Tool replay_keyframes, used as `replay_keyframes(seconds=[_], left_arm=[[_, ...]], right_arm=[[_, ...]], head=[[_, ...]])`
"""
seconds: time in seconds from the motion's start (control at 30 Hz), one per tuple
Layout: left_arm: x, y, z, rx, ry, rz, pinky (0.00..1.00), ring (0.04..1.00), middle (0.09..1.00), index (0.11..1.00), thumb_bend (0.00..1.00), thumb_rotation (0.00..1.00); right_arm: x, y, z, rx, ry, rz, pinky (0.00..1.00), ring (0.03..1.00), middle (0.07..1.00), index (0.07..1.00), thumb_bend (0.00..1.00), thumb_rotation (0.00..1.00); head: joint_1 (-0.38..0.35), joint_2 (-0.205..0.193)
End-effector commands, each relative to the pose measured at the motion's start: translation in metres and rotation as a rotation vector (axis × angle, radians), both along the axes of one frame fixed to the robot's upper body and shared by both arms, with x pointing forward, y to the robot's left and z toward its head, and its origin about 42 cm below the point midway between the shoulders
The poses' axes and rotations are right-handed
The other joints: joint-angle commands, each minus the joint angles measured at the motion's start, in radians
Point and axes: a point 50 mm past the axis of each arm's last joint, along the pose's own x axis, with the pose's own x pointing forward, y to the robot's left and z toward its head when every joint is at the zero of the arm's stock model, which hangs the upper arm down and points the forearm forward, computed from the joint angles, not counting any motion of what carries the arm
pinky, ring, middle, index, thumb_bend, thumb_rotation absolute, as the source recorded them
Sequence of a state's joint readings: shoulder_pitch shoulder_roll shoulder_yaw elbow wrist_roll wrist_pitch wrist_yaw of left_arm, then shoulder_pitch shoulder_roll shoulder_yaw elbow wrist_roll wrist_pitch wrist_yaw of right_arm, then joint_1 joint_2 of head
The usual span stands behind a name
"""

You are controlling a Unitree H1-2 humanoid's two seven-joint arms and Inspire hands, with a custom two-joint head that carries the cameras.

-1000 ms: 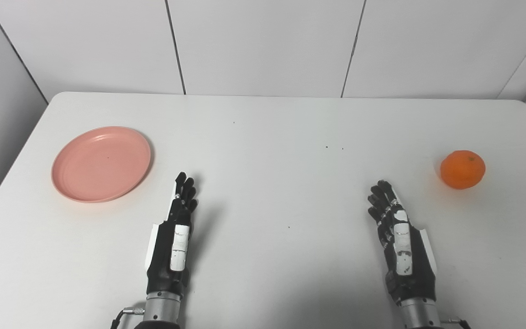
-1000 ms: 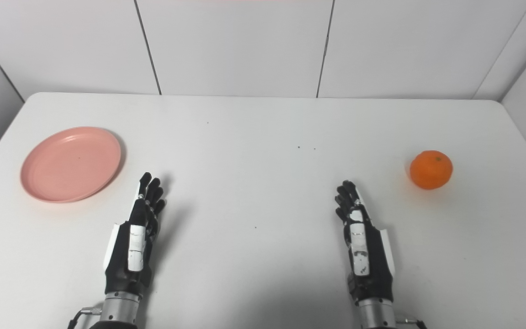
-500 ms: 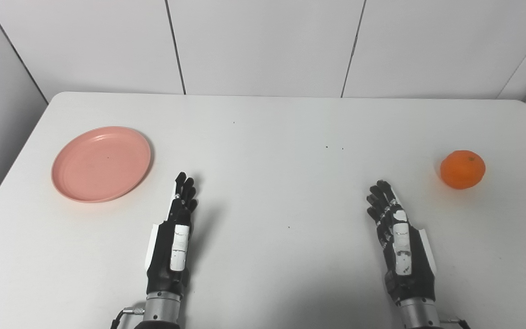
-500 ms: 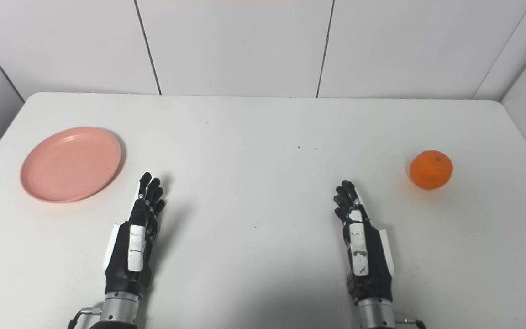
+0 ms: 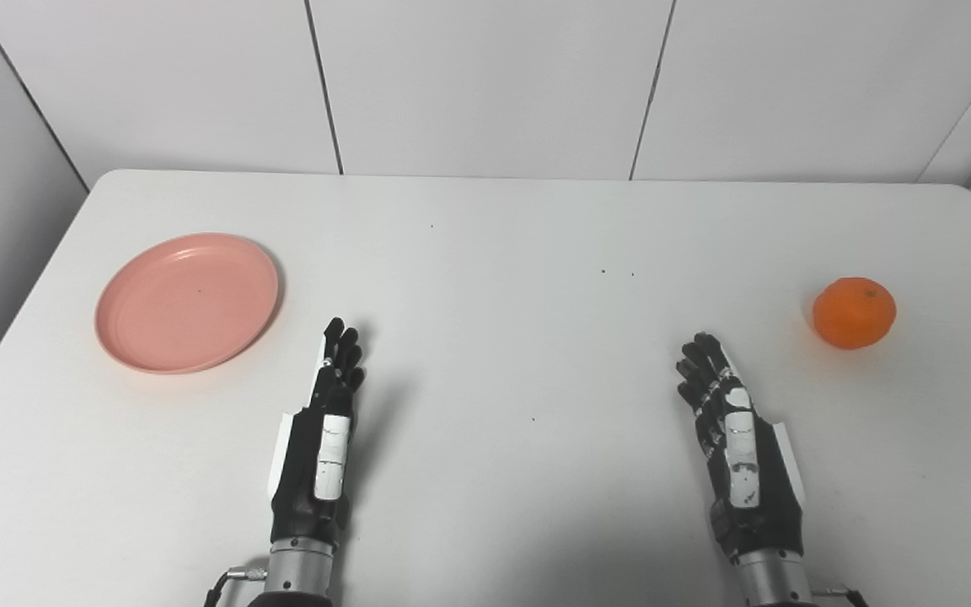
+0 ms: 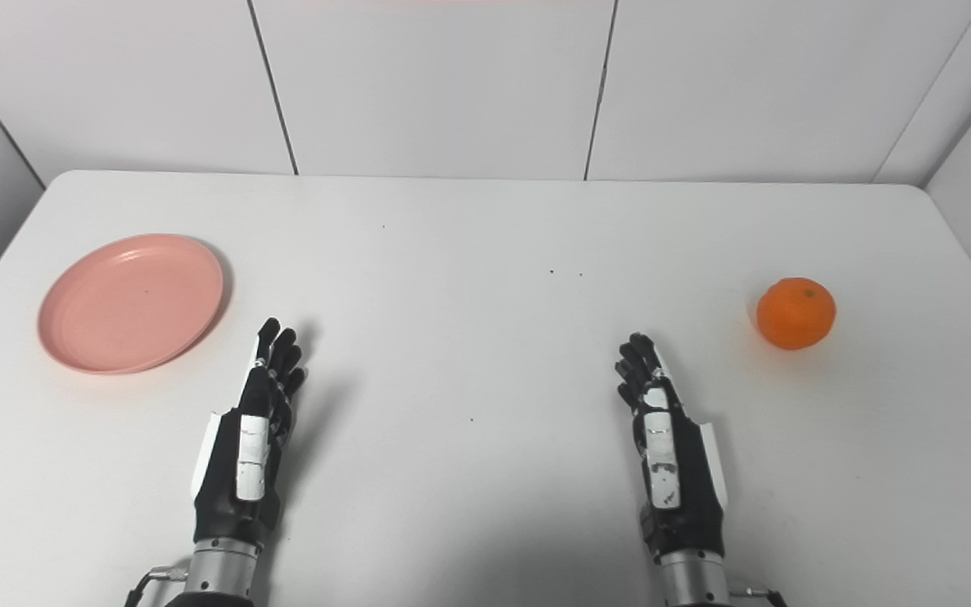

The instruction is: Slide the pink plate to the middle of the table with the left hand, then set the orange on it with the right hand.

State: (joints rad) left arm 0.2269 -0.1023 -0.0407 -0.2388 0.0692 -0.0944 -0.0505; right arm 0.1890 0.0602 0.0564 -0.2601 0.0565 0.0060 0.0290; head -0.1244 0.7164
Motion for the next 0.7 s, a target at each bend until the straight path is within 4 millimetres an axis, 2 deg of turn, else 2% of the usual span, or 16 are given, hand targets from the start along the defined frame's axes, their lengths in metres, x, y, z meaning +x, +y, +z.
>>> replay_keyframes(seconds=[0.0, 0.07, 0.1, 0.17, 0.27, 0.3, 0.43, 0.57, 0.67], left_arm=[[-0.080, 0.033, -0.039, 0.092, 0.188, 0.064, 1.00, 1.000, 1.000, 1.000, 0.85, 1.00], [-0.080, 0.032, -0.040, 0.091, 0.188, 0.064, 1.00, 1.000, 1.000, 1.000, 0.85, 1.00], [-0.079, 0.030, -0.041, 0.092, 0.183, 0.061, 1.00, 1.000, 1.000, 1.000, 0.85, 1.00], [-0.078, 0.028, -0.042, 0.100, 0.175, 0.056, 1.00, 0.999, 0.999, 1.000, 0.86, 1.00], [-0.077, 0.026, -0.042, 0.111, 0.170, 0.054, 1.00, 0.993, 0.994, 1.000, 0.87, 1.00], [-0.077, 0.024, -0.041, 0.113, 0.166, 0.052, 1.00, 0.993, 0.993, 1.000, 0.87, 1.00], [-0.075, 0.021, -0.037, 0.117, 0.154, 0.045, 0.99, 0.981, 0.983, 0.994, 0.91, 1.00], [-0.074, 0.021, -0.030, 0.102, 0.151, 0.035, 1.00, 0.989, 0.989, 0.996, 0.93, 1.00], [-0.066, 0.021, -0.014, 0.038, 0.124, 0.025, 1.00, 0.998, 0.999, 1.000, 0.93, 1.00]], right_arm=[[-0.019, -0.003, 0.011, -0.005, -0.085, -0.010, 0.95, 0.930, 0.922, 0.920, 0.89, 1.00], [-0.019, -0.004, 0.011, -0.006, -0.085, -0.008, 0.95, 0.931, 0.924, 0.923, 0.90, 1.00], [-0.019, -0.006, 0.009, -0.006, -0.082, -0.009, 0.95, 0.932, 0.925, 0.924, 0.90, 1.00], [-0.018, -0.010, 0.007, -0.005, -0.077, -0.006, 0.96, 0.935, 0.927, 0.924, 0.91, 1.00], [-0.018, -0.012, 0.005, -0.006, -0.074, -0.002, 0.97, 0.942, 0.933, 0.928, 0.91, 1.00], [-0.018, -0.014, 0.003, -0.003, -0.075, 0.003, 0.97, 0.942, 0.934, 0.929, 0.91, 1.00], [-0.018, -0.023, -0.005, 0.001, -0.079, 0.013, 0.99, 0.960, 0.940, 0.930, 0.89, 1.00], [-0.018, -0.027, -0.009, -0.001, -0.078, 0.008, 0.98, 0.948, 0.934, 0.930, 0.90, 1.00], [-0.019, -0.030, -0.013, -0.007, -0.079, 0.011, 0.98, 0.951, 0.934, 0.929, 0.91, 1.00]], head=[[0.016, -0.008], [0.016, -0.008], [0.056, -0.026], [0.088, -0.040], [0.088, -0.040], [0.132, -0.067], [0.160, -0.092], [0.173, -0.107], [0.186, -0.124]])
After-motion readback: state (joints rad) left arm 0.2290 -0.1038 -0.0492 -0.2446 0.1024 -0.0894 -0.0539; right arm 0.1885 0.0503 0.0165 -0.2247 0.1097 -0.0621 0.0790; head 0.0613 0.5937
